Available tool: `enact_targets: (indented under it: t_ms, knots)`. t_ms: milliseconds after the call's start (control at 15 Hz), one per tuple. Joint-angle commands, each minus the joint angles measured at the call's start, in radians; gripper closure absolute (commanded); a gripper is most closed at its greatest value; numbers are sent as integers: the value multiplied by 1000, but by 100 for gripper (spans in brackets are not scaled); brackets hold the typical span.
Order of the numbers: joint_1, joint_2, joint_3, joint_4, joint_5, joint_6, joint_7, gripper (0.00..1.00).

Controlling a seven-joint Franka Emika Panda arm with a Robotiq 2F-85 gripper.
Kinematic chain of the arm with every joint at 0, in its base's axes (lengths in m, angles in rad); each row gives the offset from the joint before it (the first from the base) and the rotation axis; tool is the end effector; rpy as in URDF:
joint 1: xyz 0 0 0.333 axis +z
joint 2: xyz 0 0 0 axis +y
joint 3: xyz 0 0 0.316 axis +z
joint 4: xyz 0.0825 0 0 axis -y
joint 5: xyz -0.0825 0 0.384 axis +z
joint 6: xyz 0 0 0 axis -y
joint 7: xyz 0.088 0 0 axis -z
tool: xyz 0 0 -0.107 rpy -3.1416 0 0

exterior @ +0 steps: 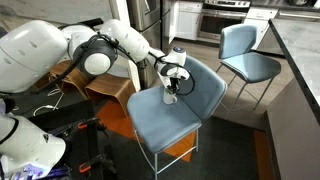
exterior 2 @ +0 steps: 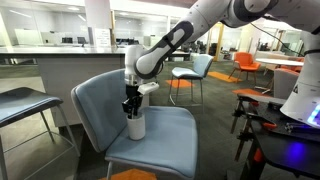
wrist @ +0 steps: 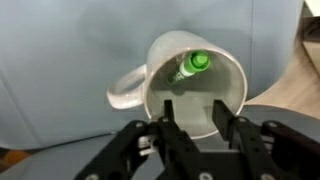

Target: Remove the green marker from the white mug

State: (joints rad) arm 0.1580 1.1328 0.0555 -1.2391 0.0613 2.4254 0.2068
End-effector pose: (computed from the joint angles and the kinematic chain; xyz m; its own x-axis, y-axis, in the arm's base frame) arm 0.7268 0.1470 0.0726 0.9968 -0.0732 0.0306 -0.0698 -0.9924 -0.1012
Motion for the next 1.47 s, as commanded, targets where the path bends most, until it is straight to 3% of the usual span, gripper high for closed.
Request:
enact_targets:
  t_ms: [0, 1133, 1200, 1267, 1333, 1400]
  knots:
    - [21, 9, -27, 17, -2, 31, 32, 51]
    - [31, 43, -23, 6, -20, -10, -11, 53]
    - [32, 43, -23, 6, -23, -15, -14, 56]
    - [30, 41, -19, 6, -26, -24, -22, 71]
    - [31, 38, -17, 8, -31, -41, -30, 76]
    - [28, 34, -10, 10, -36, -66, -50, 70]
